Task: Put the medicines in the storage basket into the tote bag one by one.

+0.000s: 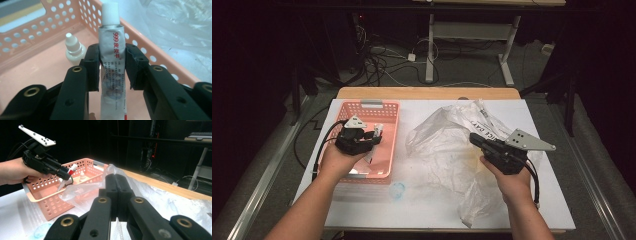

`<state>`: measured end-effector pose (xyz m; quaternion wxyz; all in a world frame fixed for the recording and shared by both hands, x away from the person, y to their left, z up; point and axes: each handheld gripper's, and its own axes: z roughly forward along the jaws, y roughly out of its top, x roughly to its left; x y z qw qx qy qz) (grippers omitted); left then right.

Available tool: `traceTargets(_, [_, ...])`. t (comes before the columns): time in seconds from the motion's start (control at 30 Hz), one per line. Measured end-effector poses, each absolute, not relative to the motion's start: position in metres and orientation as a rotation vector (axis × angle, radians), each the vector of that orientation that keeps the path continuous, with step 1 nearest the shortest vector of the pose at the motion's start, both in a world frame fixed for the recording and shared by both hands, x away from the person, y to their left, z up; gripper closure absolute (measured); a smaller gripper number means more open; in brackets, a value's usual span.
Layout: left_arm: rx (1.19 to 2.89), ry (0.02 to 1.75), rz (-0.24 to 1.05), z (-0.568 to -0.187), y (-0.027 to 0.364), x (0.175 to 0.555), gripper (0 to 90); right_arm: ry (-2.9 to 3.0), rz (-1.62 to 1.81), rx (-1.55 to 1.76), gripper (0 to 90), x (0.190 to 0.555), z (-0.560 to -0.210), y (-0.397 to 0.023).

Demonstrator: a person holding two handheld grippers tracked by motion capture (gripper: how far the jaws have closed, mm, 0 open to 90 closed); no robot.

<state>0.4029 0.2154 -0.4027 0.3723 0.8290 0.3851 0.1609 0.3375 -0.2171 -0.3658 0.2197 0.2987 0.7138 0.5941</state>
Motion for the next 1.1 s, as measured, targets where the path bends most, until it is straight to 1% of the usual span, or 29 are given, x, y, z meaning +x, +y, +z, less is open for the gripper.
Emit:
traceTargets(0.27, [2.03,0.964,0.424,-0.391,0.214,0.395,65.4,1.972,1.648,0.831,90.0,0.338,-0.365,-0.218])
traceTargets(0.73, [2.006,0.899,0.406,-0.372,0.194,0.376,65.4,1.968,1.647,0.83,90.0,0.337,-0.365,-0.219])
traceTargets(1.1, [2.002,0.809,0.376,-0.36,0.17,0.359,65.4,1.966,1.648,0.829,90.0,0.337,-0.364,-0.219])
